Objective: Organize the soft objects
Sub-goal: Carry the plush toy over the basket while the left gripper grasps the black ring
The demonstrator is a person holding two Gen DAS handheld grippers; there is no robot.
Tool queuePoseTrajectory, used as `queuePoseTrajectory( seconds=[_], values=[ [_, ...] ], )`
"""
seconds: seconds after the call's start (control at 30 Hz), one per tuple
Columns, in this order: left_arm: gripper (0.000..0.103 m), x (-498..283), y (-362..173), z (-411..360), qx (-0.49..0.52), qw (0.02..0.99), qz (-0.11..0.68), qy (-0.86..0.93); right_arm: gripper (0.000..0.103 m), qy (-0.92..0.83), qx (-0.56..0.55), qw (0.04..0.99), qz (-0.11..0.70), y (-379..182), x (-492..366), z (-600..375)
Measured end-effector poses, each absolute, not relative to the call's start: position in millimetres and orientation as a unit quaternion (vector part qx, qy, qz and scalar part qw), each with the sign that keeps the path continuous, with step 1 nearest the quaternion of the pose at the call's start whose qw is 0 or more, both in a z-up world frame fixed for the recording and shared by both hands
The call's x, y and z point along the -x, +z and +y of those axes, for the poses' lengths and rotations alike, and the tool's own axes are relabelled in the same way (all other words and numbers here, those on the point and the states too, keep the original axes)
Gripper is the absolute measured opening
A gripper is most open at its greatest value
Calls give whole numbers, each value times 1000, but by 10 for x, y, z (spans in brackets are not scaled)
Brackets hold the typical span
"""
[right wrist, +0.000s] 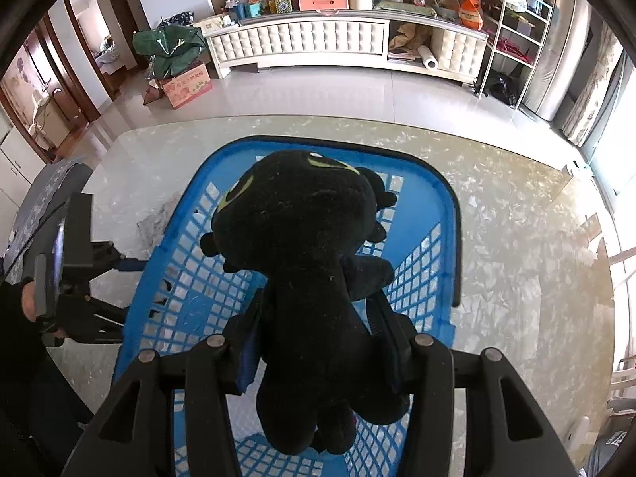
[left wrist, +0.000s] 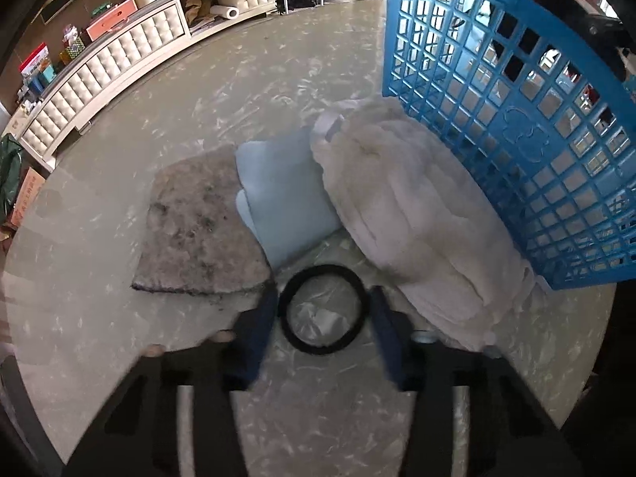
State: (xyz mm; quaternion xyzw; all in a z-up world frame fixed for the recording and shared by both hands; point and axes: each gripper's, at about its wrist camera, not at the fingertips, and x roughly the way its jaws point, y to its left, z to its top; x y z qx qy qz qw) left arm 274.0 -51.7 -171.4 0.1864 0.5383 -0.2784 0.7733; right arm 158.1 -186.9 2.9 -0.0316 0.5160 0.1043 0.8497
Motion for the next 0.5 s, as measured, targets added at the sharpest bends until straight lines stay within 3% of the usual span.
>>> queuePoseTrajectory(
  seconds=[0.07, 0.23, 0.5],
  values=[
    [25, -2736, -1693, -470, -183, 774, 540, -277, 48, 103, 41, 847, 519, 11, -1597, -1829],
    [16, -2724, -1671, -323, -166, 769, 557, -265, 48, 106, 50, 838, 532, -48, -1642, -1809],
    [13, -2497, -1424, 58, -130, 783, 550, -260, 52, 97, 91, 838, 530, -56, -1640, -1773]
  ],
)
